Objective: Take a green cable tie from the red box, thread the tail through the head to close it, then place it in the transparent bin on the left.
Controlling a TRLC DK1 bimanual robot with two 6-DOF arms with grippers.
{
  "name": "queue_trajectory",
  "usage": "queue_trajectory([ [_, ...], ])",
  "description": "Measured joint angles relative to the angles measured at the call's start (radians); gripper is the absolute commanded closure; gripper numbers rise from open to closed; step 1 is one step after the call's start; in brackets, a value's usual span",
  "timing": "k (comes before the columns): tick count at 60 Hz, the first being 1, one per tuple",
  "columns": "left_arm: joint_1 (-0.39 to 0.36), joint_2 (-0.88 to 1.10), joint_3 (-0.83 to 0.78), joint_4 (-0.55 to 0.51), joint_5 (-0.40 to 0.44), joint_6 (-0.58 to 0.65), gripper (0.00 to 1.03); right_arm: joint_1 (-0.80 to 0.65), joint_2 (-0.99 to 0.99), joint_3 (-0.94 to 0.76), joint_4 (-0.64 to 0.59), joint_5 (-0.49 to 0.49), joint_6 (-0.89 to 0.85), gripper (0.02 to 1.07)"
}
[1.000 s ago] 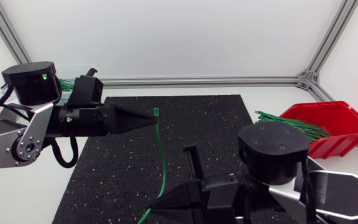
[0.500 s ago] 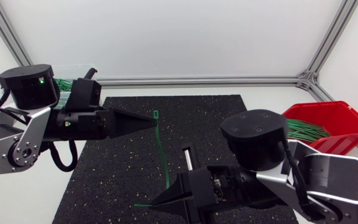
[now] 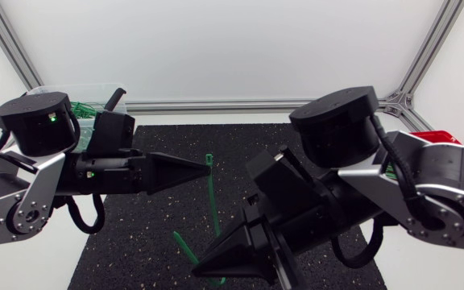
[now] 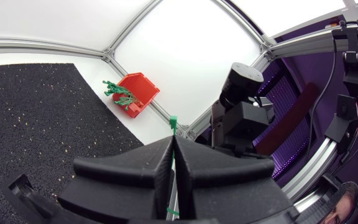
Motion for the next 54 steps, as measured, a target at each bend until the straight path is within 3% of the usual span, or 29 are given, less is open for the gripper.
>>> queue_trajectory([
  [21, -0.020, -0.032, -0.049, 0.064, -0.035, 0.000, 0.99, -0.116, 0.003, 0.057, 0.005, -0.189, 0.378, 1.01],
  [39, -0.077, -0.111, -0.092, 0.093, -0.108, 0.000, 0.99, -0.156, 0.003, 0.057, 0.052, -0.224, 0.675, 1.01],
  [54, -0.125, -0.120, -0.124, 0.133, -0.197, 0.005, 0.99, -0.174, 0.003, 0.058, 0.069, -0.249, 0.792, 1.01],
])
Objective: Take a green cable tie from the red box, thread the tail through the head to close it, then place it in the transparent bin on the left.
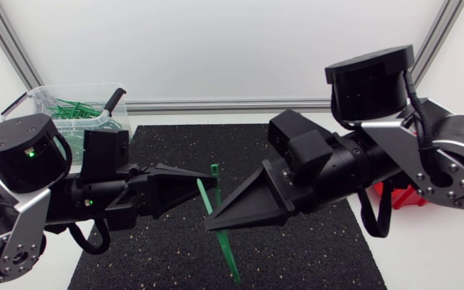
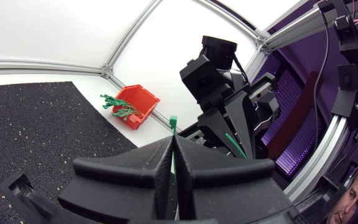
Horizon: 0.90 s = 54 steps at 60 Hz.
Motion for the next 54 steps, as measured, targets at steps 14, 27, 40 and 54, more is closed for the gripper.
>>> queue_trajectory([
  [14, -0.012, -0.023, -0.023, 0.035, -0.069, 0.027, 0.99, -0.027, 0.000, 0.019, 0.005, -0.010, 0.059, 1.01],
  [27, -0.023, -0.036, -0.034, 0.058, -0.114, 0.051, 0.99, -0.052, -0.003, 0.033, 0.011, -0.025, 0.107, 1.01],
  [40, -0.058, -0.066, -0.035, 0.064, -0.182, 0.059, 0.99, -0.065, -0.026, 0.034, 0.011, -0.032, 0.154, 1.01],
  [54, -0.124, -0.142, -0.035, 0.059, -0.276, 0.059, 0.99, -0.063, -0.081, 0.085, -0.043, -0.047, 0.183, 1.01],
])
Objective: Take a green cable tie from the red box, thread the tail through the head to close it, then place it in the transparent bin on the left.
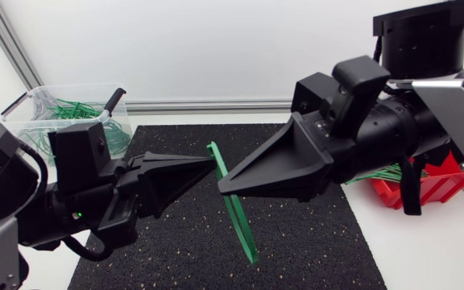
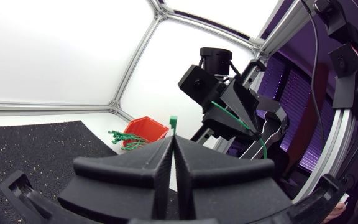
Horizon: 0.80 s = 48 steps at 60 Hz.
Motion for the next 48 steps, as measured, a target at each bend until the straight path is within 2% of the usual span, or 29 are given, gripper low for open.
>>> queue_trajectory([
  [17, -0.088, -0.084, 0.010, -0.098, -0.087, 0.000, 0.99, 0.021, -0.065, 0.043, -0.120, 0.000, 0.004, 1.01],
  [35, -0.232, -0.149, 0.063, -0.196, -0.219, 0.015, 0.99, 0.033, -0.106, 0.047, -0.209, -0.004, 0.003, 1.01],
  [48, -0.279, -0.154, 0.089, -0.218, -0.302, 0.042, 0.99, 0.039, -0.163, 0.047, -0.269, -0.003, 0.003, 1.01],
])
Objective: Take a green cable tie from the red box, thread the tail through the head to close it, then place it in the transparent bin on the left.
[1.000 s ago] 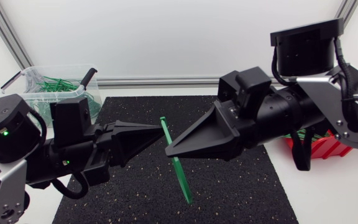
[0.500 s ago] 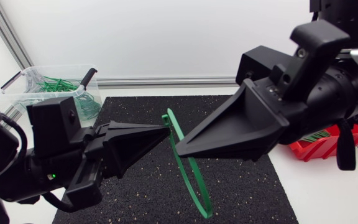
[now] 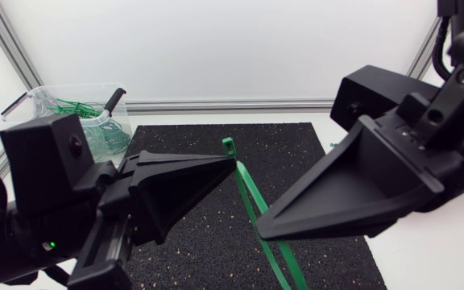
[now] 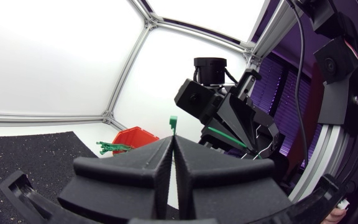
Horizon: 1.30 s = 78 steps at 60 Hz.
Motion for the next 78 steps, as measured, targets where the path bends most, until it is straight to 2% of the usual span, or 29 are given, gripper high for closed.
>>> queue_trajectory([
  [19, -0.006, -0.027, 0.000, -0.015, -0.032, 0.002, 0.99, 0.029, -0.009, 0.000, -0.016, 0.003, 0.000, 1.01],
  [50, -0.013, -0.062, 0.004, -0.052, -0.032, -0.058, 0.99, 0.066, 0.102, 0.098, -0.045, 0.008, 0.000, 1.01],
  [78, -0.013, -0.121, 0.037, -0.113, -0.033, -0.107, 0.99, 0.066, 0.112, 0.148, -0.067, 0.042, 0.000, 1.01],
])
